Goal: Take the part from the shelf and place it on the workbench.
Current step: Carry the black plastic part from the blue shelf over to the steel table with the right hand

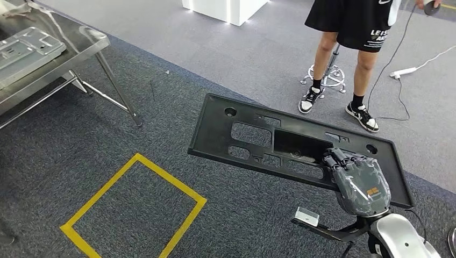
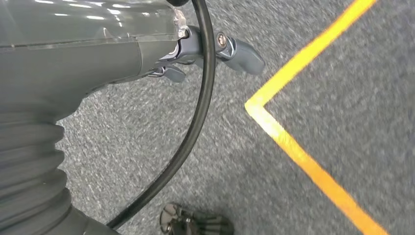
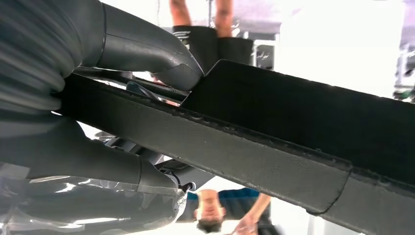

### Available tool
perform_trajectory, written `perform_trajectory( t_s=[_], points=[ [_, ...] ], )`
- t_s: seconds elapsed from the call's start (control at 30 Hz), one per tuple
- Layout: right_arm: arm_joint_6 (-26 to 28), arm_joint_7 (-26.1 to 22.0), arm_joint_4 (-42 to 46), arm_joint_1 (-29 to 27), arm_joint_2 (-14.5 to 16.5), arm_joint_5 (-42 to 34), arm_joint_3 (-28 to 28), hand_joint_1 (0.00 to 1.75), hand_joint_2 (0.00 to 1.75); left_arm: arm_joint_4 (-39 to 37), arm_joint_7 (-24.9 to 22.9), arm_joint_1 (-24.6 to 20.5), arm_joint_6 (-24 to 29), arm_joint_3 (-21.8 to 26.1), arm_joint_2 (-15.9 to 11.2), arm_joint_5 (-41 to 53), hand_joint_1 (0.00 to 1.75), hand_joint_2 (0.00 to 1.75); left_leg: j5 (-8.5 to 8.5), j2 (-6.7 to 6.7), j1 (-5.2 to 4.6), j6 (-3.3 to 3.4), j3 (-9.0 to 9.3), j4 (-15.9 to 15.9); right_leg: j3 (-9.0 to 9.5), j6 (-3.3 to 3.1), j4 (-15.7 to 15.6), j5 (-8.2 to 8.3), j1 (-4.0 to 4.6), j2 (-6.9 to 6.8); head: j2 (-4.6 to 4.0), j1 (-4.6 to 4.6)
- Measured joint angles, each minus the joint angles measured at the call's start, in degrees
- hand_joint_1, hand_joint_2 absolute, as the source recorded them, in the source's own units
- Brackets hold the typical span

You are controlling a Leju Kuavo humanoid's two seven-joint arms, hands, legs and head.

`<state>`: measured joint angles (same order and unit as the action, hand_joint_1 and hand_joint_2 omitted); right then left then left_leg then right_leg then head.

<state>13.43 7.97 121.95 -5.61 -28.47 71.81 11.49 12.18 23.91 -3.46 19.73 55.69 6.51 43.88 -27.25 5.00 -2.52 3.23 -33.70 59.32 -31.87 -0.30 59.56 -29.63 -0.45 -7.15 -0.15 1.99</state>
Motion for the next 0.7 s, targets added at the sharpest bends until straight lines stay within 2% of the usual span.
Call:
perform_trajectory(
  t_s=[0.03,0.07,0.1,0.17,0.2,0.23,0.27,0.3,0.33,0.37,0.4,0.43,0.47,0.5,0.53,0.57,0.6,0.67,0.7],
  points=[
    [-0.02,0.02,0.09,-0.17,-0.01,-0.01,-0.06,1.75,1.75,0.01,0.02,0.08,0.02,-0.02,-0.01,0.02,0.0,1.75,0.36,-0.84,0.25,0.2,0.32,-0.61,0.22,0.23,-0.07,-0.14,-0.01,-0.57,0.0,0.01],
    [0.02,0.03,0.2,-0.38,-0.01,-0.01,-0.15,1.75,1.75,0.02,0.09,0.2,0.03,-0.03,0.01,0.01,0.0,1.75,0.74,-1.65,0.42,0.33,0.79,-1.37,0.41,0.46,0.17,-0.44,-0.05,-0.17,0.0,-0.01],
    [0.09,0.03,0.39,-0.53,-0.04,-0.01,-0.33,1.75,1.75,0.03,0.16,0.29,0.03,-0.03,0.05,-0.03,0.0,1.75,1.2,-2.39,0.66,0.54,1.31,-2.14,0.13,0.66,1.33,-1.28,-0.12,1.17,0.0,-0.02],
    [0.06,0.12,0.68,-0.76,-0.07,-0.01,-0.67,1.75,1.75,0.04,0.27,0.19,0.01,-0.03,0.21,-0.1,0.0,1.75,1.72,-3.84,0.97,0.81,1.89,-2.87,-2.35,0.97,6.91,-4.21,-0.34,5.02,0.0,-0.05],
    [-0.01,0.21,0.76,-0.89,-0.09,0.01,-0.79,1.75,1.75,0.04,0.21,0.09,0.04,-0.03,0.28,-0.11,0.0,1.75,1.78,-4.58,1.08,0.93,1.9,-2.83,-4.36,1.1,10.68,-5.8,-0.48,6.23,0.0,-0.04],
    [-0.1,0.3,0.78,-1.11,-0.09,0.02,-0.83,1.75,1.75,0.04,0.09,0.02,0.08,-0.04,0.34,-0.06,0.0,1.75,1.74,-5.44,1.15,0.9,1.9,-2.73,-6.1,1.28,13.6,-6.61,-0.62,6.71,0.0,-0.05],
    [-0.14,0.36,0.8,-1.48,-0.1,0.03,-0.86,1.75,1.75,0.04,-0.08,0.02,0.15,-0.04,0.42,0.0,0.0,1.75,1.64,-6.37,1.24,0.79,1.92,-2.57,-7.1,1.52,14.8,-6.28,-0.81,6.85,0.0,-0.04],
    [-0.1,0.38,0.84,-1.95,-0.12,0.05,-0.95,1.75,1.75,0.04,-0.28,0.07,0.22,-0.04,0.5,0.06,0.0,1.75,1.47,-7.32,1.39,0.58,1.95,-2.28,-7.05,1.79,13.8,-4.79,-1.05,6.92,0.0,-0.04],
    [-0.06,0.37,0.88,-2.43,-0.15,0.05,-1.08,1.75,1.75,0.04,-0.43,0.14,0.29,-0.04,0.59,0.11,0.0,1.75,1.17,-8.27,1.61,0.27,1.98,-1.82,-5.95,2.13,10.72,-2.45,-1.34,7.18,0.0,-0.04],
    [-0.02,0.36,0.92,-2.84,-0.18,0.07,-1.25,1.75,1.75,0.04,-0.52,0.24,0.37,-0.03,0.66,0.13,0.0,1.75,0.76,-9.15,1.83,-0.14,1.81,-1.17,-4.45,2.55,7.1,-0.51,-1.7,8.16,0.0,-0.05],
    [0.01,0.34,0.97,-3.12,-0.22,0.07,-1.4,1.75,1.75,0.04,-0.55,0.27,0.41,-0.03,0.7,0.13,0.0,1.75,0.29,-9.94,1.96,-0.59,1.45,-0.27,-3.2,2.71,4.01,0.81,-1.92,9.23,0.0,-0.04],
    [0.0,0.31,1.04,-3.22,-0.26,0.07,-1.55,1.75,1.75,0.04,-0.51,0.27,0.45,-0.02,0.71,0.13,0.0,1.75,-0.05,-10.6,2.02,-0.96,1.01,0.41,-2.48,2.64,2.13,1.36,-2.04,10.0,0.0,-0.05],
    [-0.03,0.28,1.1,-3.17,-0.29,0.07,-1.62,1.75,1.75,0.05,-0.48,0.3,0.46,-0.02,0.72,0.11,0.0,1.75,-0.24,-11.15,2.01,-1.27,0.51,0.82,-2.35,2.37,1.61,1.18,-1.98,10.47,0.0,-0.04],
    [-0.09,0.22,1.17,-2.96,-0.31,0.06,-1.65,1.75,1.75,0.05,-0.46,0.31,0.44,-0.02,0.73,0.11,0.0,1.75,-0.28,-11.63,2.04,-1.48,0.18,1.03,-2.48,1.87,1.58,1.18,-1.79,10.13,0.0,-0.03],
    [-0.19,0.16,1.19,-2.61,-0.31,0.04,-1.66,1.75,1.75,0.06,-0.44,0.39,0.4,-0.02,0.75,0.11,0.0,1.75,-0.28,-11.9,2.11,-1.61,0.02,0.99,-2.5,1.43,1.6,1.19,-1.77,9.51,0.0,-0.03],
    [-0.33,0.13,1.19,-2.16,-0.3,0.02,-1.63,1.75,1.75,0.06,-0.44,0.45,0.33,-0.02,0.79,0.11,0.0,1.75,-0.51,-11.17,2.11,-1.81,-0.15,1.36,-2.41,1.03,1.53,1.18,-1.75,9.01,0.0,-0.02],
    [-0.49,0.09,1.2,-1.77,-0.3,-0.03,-1.61,1.75,1.75,0.06,-0.43,0.43,0.22,-0.02,0.81,0.09,0.0,1.75,-1.2,-9.83,2.12,-2.08,-0.61,2.52,-2.3,0.65,1.45,1.16,-1.77,8.42,0.0,-0.02],
    [-0.83,0.11,1.21,-1.29,-0.3,-0.14,-1.56,1.75,1.75,0.06,-0.3,0.15,-0.09,-0.02,0.85,-0.02,0.0,1.75,-4.12,-6.57,2.21,-2.65,-3.17,7.96,-2.15,0.12,1.35,1.04,-1.65,7.05,0.0,-0.01],
    [-0.93,0.11,1.21,-1.24,-0.31,-0.18,-1.55,1.75,1.75,0.06,-0.2,-0.02,-0.24,-0.02,0.85,-0.07,0.0,1.75,-5.9,-5.8,2.36,-2.85,-5.15,11.8,-2.15,-0.01,1.35,0.96,-1.54,6.31,0.0,-0.01]
  ],
)
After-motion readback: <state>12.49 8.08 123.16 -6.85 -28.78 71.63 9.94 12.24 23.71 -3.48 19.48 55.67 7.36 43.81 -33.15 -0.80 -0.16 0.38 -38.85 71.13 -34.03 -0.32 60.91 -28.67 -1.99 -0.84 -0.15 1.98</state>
